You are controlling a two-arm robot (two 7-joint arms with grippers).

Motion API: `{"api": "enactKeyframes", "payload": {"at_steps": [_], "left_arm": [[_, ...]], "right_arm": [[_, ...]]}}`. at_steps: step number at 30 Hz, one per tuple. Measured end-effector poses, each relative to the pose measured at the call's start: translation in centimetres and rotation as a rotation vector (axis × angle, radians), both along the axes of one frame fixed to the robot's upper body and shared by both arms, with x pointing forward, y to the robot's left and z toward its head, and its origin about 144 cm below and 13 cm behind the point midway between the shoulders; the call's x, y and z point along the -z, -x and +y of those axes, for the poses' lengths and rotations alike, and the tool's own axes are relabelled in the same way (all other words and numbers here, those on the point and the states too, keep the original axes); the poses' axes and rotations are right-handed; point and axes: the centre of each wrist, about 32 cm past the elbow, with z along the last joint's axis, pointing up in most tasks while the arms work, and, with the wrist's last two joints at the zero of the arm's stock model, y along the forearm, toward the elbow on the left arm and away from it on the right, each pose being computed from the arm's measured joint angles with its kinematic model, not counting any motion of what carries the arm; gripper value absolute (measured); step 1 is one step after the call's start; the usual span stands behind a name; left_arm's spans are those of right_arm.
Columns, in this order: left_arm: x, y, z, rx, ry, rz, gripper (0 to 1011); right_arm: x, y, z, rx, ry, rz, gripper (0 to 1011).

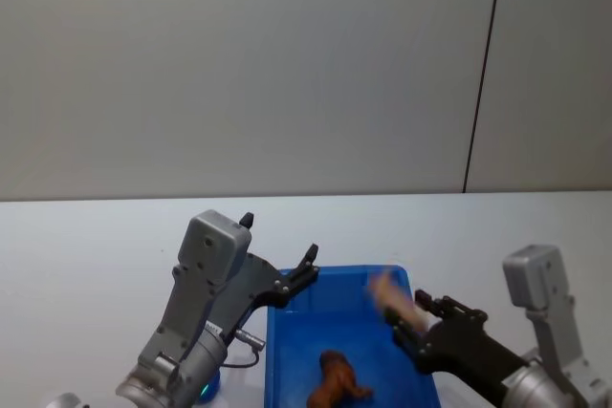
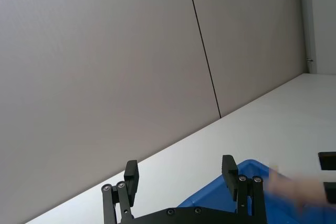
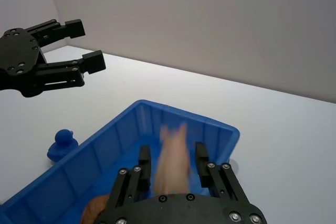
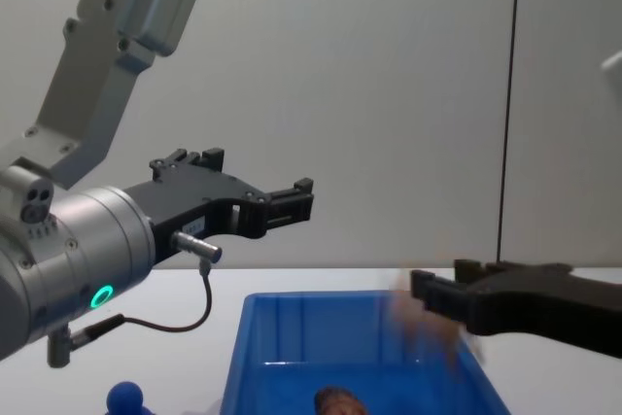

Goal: Pick up the two dolls from the table and place them into the box.

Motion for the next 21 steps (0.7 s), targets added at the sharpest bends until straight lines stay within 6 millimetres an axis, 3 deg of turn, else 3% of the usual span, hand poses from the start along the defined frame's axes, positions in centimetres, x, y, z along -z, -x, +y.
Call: {"api": "enactKeyframes", "payload": {"at_steps": [14, 21], "left_arm": [[0.0, 0.0, 0.0, 0.0, 0.0, 0.0, 1001], [0.0, 0.0, 0.0, 0.0, 0.0, 0.0, 1001]], "right_arm": [[0.3, -1.7, 0.9, 0.024, -0.009, 0.026, 903], [0.4, -1.3, 0.8, 0.084, -0.005, 0.012, 1001]]}}
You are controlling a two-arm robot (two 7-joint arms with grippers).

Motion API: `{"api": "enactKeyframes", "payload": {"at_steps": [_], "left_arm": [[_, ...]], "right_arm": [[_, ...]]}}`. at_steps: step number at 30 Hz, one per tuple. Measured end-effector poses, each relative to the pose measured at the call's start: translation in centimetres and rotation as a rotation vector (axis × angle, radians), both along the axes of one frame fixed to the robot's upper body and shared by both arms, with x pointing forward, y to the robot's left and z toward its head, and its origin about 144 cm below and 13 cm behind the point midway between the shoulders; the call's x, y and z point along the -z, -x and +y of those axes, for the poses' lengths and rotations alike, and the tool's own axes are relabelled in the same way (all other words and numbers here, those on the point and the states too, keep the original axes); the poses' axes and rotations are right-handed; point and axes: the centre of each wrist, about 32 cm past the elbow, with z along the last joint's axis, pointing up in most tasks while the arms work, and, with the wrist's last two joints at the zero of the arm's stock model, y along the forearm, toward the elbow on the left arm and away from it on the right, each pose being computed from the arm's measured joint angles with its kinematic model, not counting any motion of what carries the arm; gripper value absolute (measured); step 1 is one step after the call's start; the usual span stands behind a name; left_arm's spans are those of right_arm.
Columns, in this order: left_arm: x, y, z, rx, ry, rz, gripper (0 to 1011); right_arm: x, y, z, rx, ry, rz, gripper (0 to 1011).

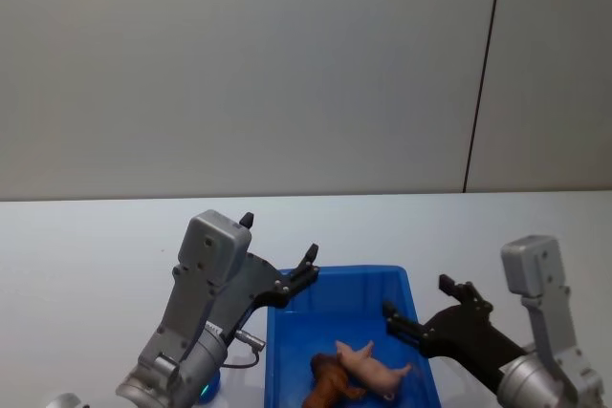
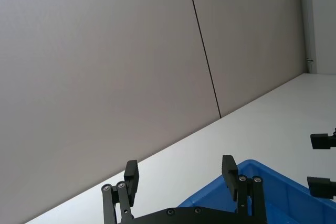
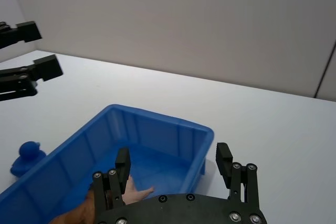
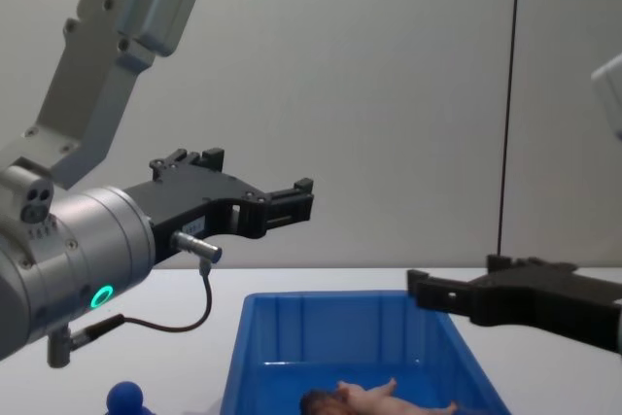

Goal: Pick up the two dolls from the table and place them into the box.

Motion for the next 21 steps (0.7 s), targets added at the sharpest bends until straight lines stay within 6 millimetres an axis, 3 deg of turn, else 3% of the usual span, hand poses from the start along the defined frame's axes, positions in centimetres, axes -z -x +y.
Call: {"api": "enactKeyframes", "payload": {"at_steps": [21], "left_arm": [[0.0, 0.0, 0.0, 0.0, 0.0, 0.0, 1001]], "right_arm": [[0.4, 3.2, -2.0, 0.219, 0.011, -0.037, 1001]]}}
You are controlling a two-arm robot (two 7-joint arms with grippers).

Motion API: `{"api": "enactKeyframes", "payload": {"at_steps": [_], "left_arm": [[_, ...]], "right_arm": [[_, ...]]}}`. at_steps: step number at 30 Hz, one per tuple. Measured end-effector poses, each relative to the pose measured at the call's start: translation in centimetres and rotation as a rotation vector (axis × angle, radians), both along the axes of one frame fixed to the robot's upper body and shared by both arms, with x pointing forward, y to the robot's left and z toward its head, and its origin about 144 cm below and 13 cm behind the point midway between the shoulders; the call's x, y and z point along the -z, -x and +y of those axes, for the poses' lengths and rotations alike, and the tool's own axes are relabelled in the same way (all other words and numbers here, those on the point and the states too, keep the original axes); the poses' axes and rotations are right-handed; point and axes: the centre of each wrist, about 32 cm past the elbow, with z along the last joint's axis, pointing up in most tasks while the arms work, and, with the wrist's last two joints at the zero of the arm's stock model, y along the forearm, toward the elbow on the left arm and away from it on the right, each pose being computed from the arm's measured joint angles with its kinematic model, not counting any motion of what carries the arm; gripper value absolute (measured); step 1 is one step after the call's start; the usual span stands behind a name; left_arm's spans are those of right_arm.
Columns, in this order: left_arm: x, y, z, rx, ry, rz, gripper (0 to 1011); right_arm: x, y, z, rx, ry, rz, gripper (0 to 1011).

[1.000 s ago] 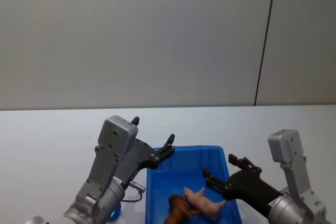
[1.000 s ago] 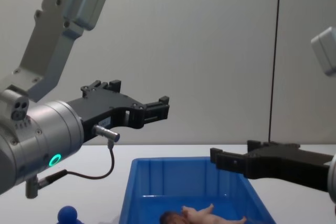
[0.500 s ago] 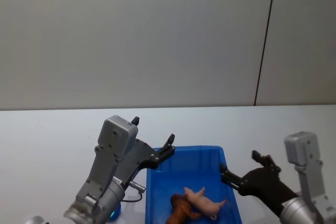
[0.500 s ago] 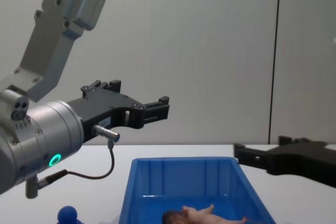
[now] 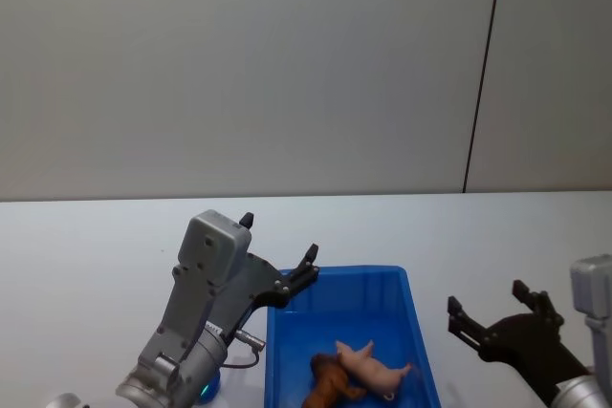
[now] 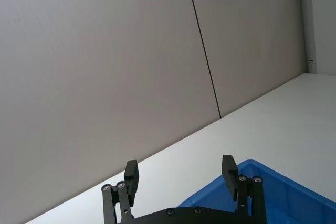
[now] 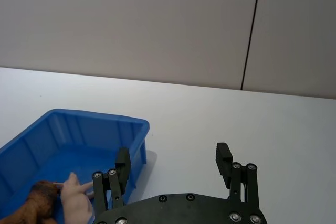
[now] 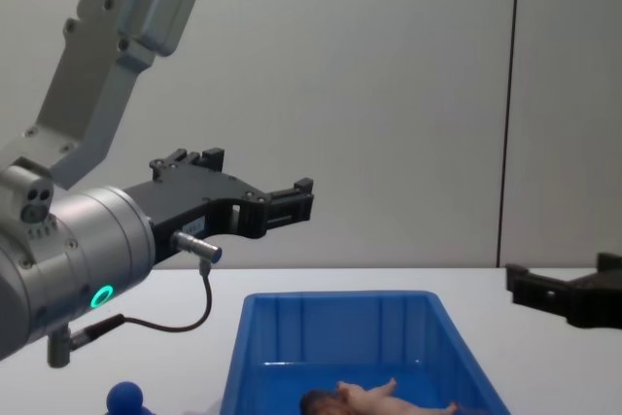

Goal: Pick up the two dolls from the table and place them into the box.

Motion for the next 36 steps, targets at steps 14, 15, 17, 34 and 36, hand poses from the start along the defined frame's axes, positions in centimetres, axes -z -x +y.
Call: {"api": "enactKeyframes", "payload": {"at_steps": [14, 15, 17, 34, 36], "left_arm": [[-0.1, 0.3, 0.3, -0.022, 0.0, 0.034, 1001], [-0.1, 0.3, 0.4, -0.027, 0.001, 0.042, 1001], [-0.2, 0.4, 0.6, -0.04, 0.002, 0.06, 1001], [0.2, 1.4, 2.7, -0.136, 0.026, 0.244, 1001], [0.4, 1.4, 2.9, -0.144, 0.028, 0.261, 1001]], "right_arm": [[0.1, 1.0, -0.7, 0.055, 0.002, -0.008, 1001], [0.1, 1.0, -0.7, 0.056, 0.002, -0.008, 1001], [0.1, 1.0, -0.8, 0.058, 0.001, -0.009, 1001], [0.1, 1.3, -0.9, 0.072, 0.002, -0.01, 1001], [0.1, 1.3, -0.9, 0.072, 0.002, -0.01, 1001]]}}
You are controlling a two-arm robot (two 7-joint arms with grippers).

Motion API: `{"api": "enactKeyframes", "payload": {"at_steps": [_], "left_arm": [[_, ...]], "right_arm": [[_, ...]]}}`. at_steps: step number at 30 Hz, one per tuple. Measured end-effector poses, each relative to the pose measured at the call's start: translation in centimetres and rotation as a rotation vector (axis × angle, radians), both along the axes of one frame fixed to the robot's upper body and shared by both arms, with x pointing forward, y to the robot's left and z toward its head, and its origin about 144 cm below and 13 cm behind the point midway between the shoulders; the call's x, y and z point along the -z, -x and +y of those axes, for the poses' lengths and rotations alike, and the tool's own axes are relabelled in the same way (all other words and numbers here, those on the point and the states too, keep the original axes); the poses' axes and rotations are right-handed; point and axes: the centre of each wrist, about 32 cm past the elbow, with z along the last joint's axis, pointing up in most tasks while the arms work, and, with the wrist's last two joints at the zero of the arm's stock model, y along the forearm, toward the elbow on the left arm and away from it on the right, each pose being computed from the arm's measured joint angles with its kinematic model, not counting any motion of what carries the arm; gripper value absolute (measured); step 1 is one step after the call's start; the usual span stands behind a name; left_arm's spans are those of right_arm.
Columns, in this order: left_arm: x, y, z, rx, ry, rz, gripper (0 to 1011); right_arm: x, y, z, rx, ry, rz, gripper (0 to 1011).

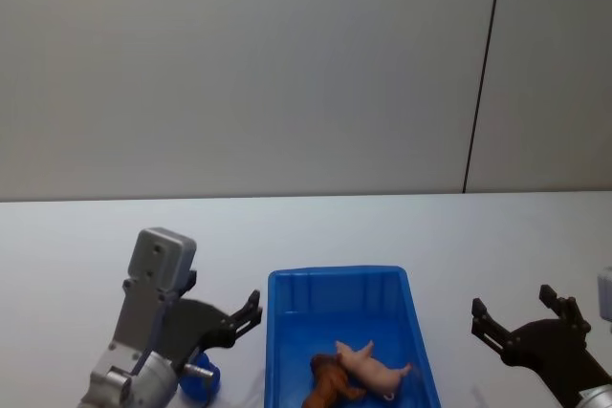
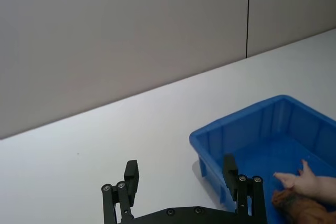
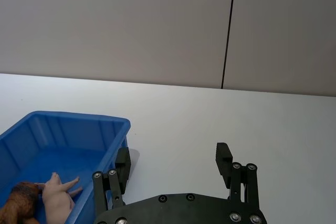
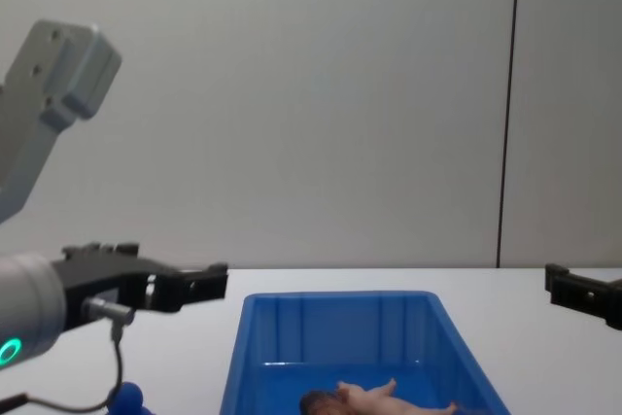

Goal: Pick up the two dolls from the table and place them into the box.

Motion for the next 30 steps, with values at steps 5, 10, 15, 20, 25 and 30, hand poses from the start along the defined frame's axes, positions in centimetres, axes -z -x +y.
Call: {"api": "enactKeyframes", "payload": {"at_steps": [5, 10, 15, 20, 25, 30], "left_arm": [[0.6, 0.1, 0.8, -0.02, 0.008, 0.057, 1001], [1.4, 0.0, 1.4, -0.033, 0.012, 0.104, 1001], [2.0, -0.1, 1.9, -0.037, 0.014, 0.137, 1001], [2.7, -0.3, 2.4, -0.043, 0.013, 0.172, 1001], [3.3, -0.4, 2.8, -0.049, 0.013, 0.198, 989], [4.0, -0.4, 3.2, -0.051, 0.016, 0.228, 864]], "right_arm": [[0.0, 0.0, 0.0, 0.001, 0.0, -0.001, 1001], [0.0, 0.0, 0.0, 0.002, 0.0, -0.001, 1001], [0.0, 0.0, 0.0, 0.003, 0.001, -0.001, 1001], [0.0, 0.1, 0.0, 0.003, 0.001, -0.001, 1001], [0.0, 0.1, 0.0, 0.003, 0.001, -0.001, 1001], [0.0, 0.1, 0.0, 0.003, 0.001, 0.0, 1001]]}}
